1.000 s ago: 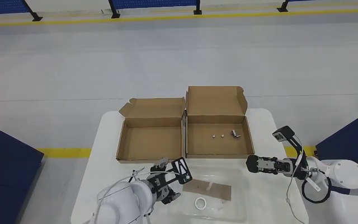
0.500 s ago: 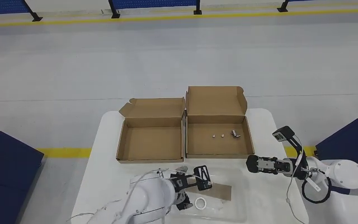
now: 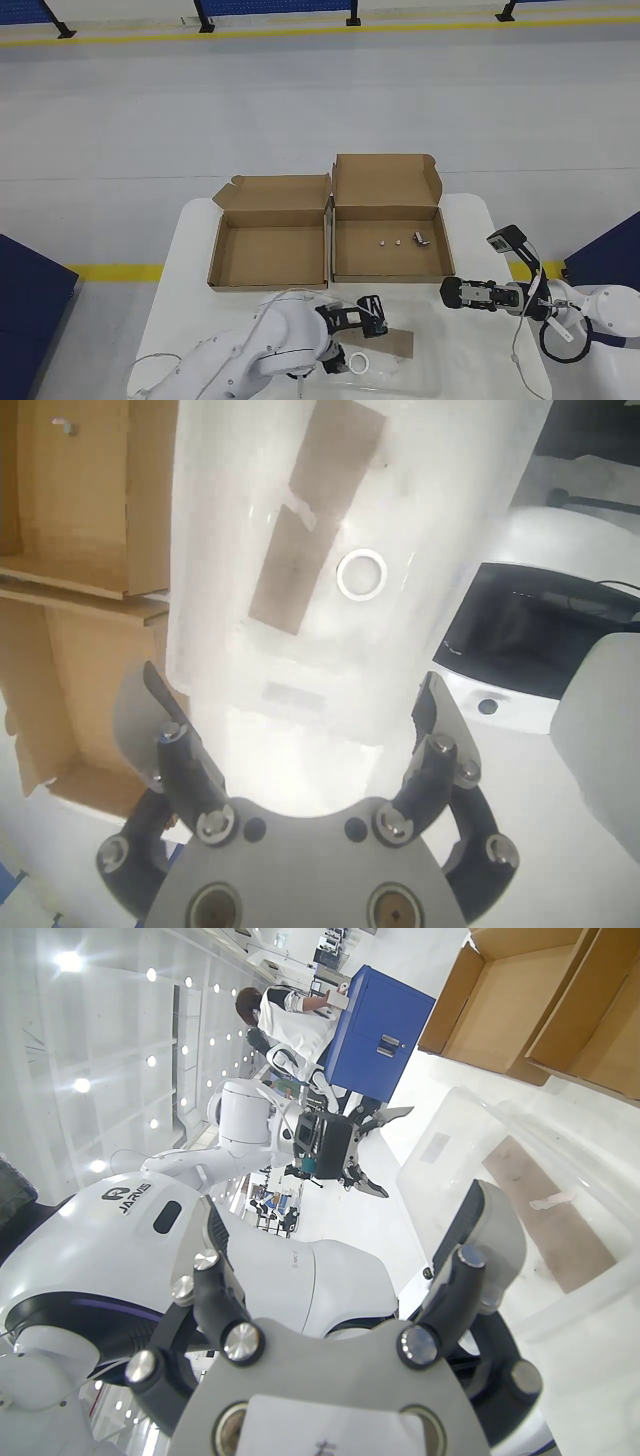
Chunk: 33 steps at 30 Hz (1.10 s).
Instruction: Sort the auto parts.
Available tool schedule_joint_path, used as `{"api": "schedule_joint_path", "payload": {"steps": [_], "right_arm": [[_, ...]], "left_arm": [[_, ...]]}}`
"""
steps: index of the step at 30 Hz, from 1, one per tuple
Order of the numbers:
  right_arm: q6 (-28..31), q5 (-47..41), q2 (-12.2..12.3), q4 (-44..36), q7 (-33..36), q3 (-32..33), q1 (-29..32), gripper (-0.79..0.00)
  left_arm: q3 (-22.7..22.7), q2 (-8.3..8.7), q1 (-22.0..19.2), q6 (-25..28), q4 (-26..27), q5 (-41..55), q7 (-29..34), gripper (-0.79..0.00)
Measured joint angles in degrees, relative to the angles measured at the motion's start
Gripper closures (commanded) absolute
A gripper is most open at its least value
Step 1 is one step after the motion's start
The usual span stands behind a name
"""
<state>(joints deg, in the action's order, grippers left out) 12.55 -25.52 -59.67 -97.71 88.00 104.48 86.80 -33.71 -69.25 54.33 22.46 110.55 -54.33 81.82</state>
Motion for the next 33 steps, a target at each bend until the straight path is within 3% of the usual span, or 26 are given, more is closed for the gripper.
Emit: {"api": "schedule_joint_path", "payload": {"steps": [9,13,26,33], "right_arm": [[0.0,0.0,0.0,0.0,0.0,0.0,0.0,-0.785],[0.0,0.0,0.0,0.0,0.0,0.0,0.0,-0.785],[0.0,0.0,0.0,0.0,0.0,0.0,0.0,-0.785],[0.0,0.0,0.0,0.0,0.0,0.0,0.0,-0.785]], "left_arm": [[9.3,-3.73,-10.3,4.3,-12.7,8.4,-4.3,-0.785],[11.4,-5.19,-12.9,5.0,-17.3,10.6,-5.0,-0.785],[12.3,-5.44,-13.3,5.7,-18.2,9.1,-5.8,-0.785],[18.3,-8.27,-18.7,5.2,-22.6,9.6,-5.2,-0.785]]}}
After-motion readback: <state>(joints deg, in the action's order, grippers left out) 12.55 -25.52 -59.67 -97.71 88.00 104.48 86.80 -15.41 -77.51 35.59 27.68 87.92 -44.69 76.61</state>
